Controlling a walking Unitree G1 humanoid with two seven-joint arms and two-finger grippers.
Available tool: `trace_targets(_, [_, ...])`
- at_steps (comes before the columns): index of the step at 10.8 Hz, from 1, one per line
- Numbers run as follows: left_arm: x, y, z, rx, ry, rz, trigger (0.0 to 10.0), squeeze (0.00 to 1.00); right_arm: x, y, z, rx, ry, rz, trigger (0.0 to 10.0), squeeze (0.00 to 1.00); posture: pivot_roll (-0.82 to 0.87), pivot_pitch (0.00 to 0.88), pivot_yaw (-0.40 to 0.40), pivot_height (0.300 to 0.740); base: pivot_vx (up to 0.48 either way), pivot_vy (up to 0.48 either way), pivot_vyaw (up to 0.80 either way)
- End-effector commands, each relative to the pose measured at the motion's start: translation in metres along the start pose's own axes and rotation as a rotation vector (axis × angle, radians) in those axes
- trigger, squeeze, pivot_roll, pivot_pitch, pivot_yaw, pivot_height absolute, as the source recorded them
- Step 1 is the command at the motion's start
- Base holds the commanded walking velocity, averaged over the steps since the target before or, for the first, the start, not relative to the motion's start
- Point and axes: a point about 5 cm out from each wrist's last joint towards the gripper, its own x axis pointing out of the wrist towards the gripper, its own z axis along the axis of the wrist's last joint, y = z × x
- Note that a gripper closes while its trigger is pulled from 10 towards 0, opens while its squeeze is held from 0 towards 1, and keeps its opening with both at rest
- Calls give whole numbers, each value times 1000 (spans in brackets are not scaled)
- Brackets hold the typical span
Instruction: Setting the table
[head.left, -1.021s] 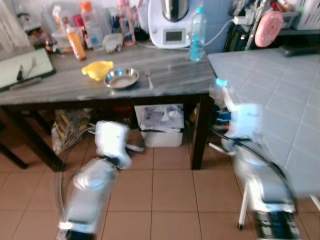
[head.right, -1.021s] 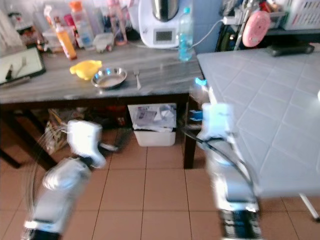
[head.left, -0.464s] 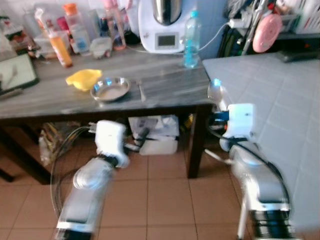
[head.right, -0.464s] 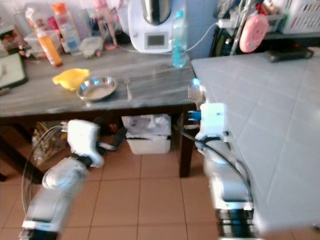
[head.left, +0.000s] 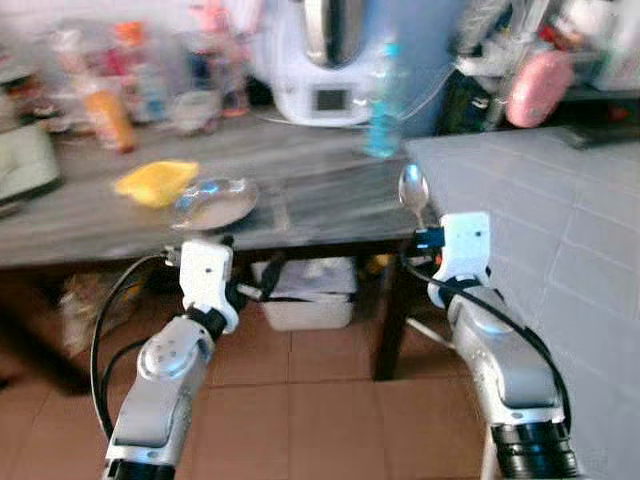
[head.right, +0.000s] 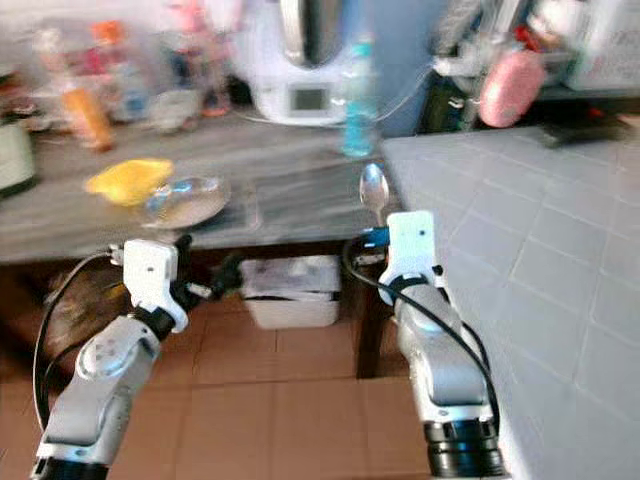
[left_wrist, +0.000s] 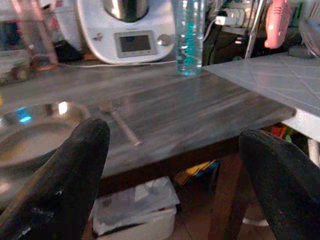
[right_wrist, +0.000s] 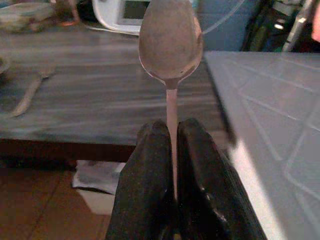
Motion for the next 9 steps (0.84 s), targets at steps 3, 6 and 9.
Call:
trace_targets(3, [-2, 4, 1, 26, 2, 16, 10000, 0, -2, 8, 4, -4, -25, 61, 10000, 0, 5, 39, 52, 740, 356, 0, 0])
trace_targets(6, [-4, 5, 1, 31, 4, 25, 10000, 0, -3, 14, 4, -13, -29, 98, 10000, 0, 8, 41, 48, 740, 349, 0, 0])
trace_targets(9, [-7, 17, 1, 39, 17, 89, 10000, 0, -1, 13, 4, -6, -30, 80, 10000, 0, 13, 42, 46, 740, 0, 0, 0])
